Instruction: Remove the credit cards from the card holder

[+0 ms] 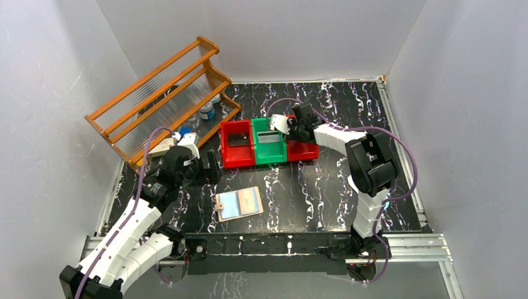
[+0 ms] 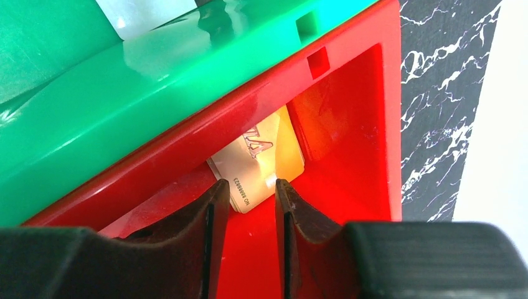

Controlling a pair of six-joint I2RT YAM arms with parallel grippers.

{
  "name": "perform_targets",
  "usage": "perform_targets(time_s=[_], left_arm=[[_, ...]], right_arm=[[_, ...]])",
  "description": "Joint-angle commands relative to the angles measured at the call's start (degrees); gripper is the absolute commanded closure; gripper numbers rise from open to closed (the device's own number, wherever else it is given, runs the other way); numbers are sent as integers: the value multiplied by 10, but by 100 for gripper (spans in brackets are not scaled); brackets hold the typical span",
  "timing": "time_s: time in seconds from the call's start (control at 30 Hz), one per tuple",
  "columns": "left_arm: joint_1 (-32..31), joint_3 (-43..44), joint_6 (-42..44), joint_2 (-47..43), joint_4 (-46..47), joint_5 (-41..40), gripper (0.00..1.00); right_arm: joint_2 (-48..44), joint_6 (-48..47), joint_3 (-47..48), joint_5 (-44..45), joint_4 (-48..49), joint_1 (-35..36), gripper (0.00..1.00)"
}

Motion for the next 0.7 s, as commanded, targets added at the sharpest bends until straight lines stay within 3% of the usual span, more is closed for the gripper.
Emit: perform_targets(time_s=[0.0,0.17,0.33,0.5,0.63,0.67], left_arm=[[-1,4,5,3,-3,6,2],[-1,3,6,9,-1,11,2],[-1,4,5,11,1,15,2],[-1,4,9,10,4,10,2],[-1,5,9,14,7,11,2],[-1,6,9,15,8,14,2]], right_arm=[[-39,21,9,-6,9,-1,58],[-74,70,21,-14,7,0,58],[-191,236,22,-103,15,1,55],[-287,482,-23,-170,46,1,30],[-338,635,-61,-218,54,1,3],[-347,666,-77,-228,62,1,2]])
